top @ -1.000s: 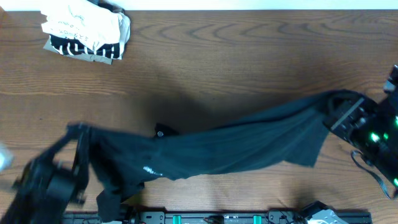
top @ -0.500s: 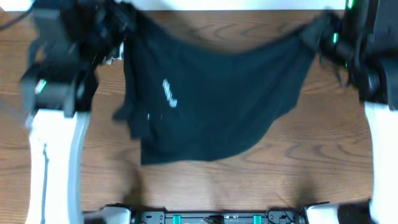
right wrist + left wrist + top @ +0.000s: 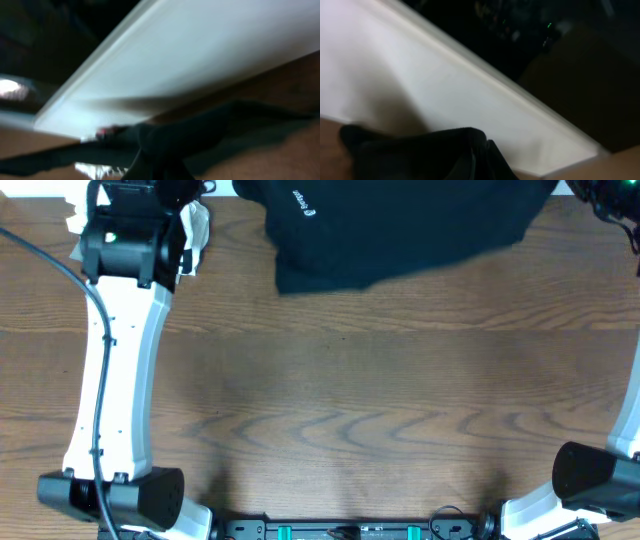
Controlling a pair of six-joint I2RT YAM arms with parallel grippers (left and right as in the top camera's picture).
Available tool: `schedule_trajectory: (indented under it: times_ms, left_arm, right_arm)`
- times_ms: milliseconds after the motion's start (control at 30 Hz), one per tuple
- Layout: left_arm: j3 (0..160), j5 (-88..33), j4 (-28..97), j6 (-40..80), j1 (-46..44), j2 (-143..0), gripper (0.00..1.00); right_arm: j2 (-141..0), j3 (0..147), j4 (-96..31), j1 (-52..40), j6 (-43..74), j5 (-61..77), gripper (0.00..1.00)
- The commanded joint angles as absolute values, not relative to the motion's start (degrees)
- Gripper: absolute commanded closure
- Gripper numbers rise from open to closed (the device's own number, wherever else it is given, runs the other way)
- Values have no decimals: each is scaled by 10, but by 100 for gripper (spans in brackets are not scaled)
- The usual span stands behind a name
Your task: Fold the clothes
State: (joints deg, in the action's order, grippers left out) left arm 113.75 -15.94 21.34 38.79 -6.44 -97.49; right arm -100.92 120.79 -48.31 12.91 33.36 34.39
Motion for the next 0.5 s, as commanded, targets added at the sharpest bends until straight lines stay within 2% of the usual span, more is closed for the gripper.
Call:
schedule_trajectory:
  times_ms: [0,233,467]
  left_arm:
    - [1147,-159,288,334,-62,-962,94]
    - [1130,-159,495,315,-62,-984,94]
    - [1128,-161,582,304,-62,-1013,94]
  right_arm:
    - [-1000,1220,-536,121,199,393,99]
    - [-1025,1217,-713,109,181,253,99]
    - [-1027,1217,-771,92,191,199,99]
